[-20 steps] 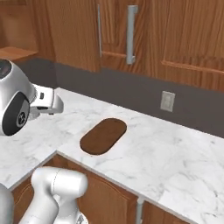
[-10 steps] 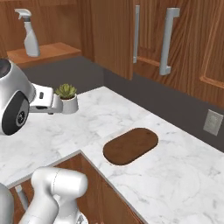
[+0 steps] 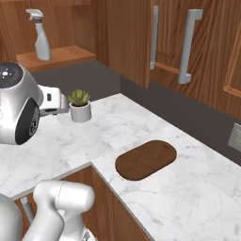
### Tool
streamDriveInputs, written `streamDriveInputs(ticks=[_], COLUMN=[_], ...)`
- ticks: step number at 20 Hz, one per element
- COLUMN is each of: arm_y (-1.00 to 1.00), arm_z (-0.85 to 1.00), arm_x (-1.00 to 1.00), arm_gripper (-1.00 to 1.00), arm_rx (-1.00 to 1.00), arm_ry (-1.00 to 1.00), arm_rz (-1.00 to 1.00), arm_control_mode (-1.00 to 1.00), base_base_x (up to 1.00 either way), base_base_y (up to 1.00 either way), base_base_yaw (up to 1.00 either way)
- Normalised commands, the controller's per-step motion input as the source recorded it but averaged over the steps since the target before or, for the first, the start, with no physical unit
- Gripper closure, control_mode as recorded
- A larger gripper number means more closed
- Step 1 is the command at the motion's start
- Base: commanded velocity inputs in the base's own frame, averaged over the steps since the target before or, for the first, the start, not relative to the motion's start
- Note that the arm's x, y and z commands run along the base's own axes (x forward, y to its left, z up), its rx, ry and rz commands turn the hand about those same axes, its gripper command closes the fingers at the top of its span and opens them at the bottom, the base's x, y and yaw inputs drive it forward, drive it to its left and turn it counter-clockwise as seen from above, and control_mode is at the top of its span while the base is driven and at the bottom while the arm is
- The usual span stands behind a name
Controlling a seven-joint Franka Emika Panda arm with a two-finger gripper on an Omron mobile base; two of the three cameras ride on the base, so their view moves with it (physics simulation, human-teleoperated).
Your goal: Grab the spray bottle from the cabinet, then place it next to the cutting board for sanitizing. Then grab the dish brush from the countertop next to the sink and place it next to the cutting board.
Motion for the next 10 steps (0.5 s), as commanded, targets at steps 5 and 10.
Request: streamDriveInputs(ticks=[5,10], arm_y=[0.02,0.02], arm_z=[0.64,0.56], arm_x=[-0.03,0.00], arm_gripper=[-1.00,-1.00], arm_rx=[0.04,0.12], arm_ry=[-0.39,-0.24], arm_rz=[0.31,0.27], arm_control_mode=[-1.00,-1.00], base_base_x=[0.00,0.00], base_base_y=[0.00,0.00], base_base_yaw=[0.00,0.00])
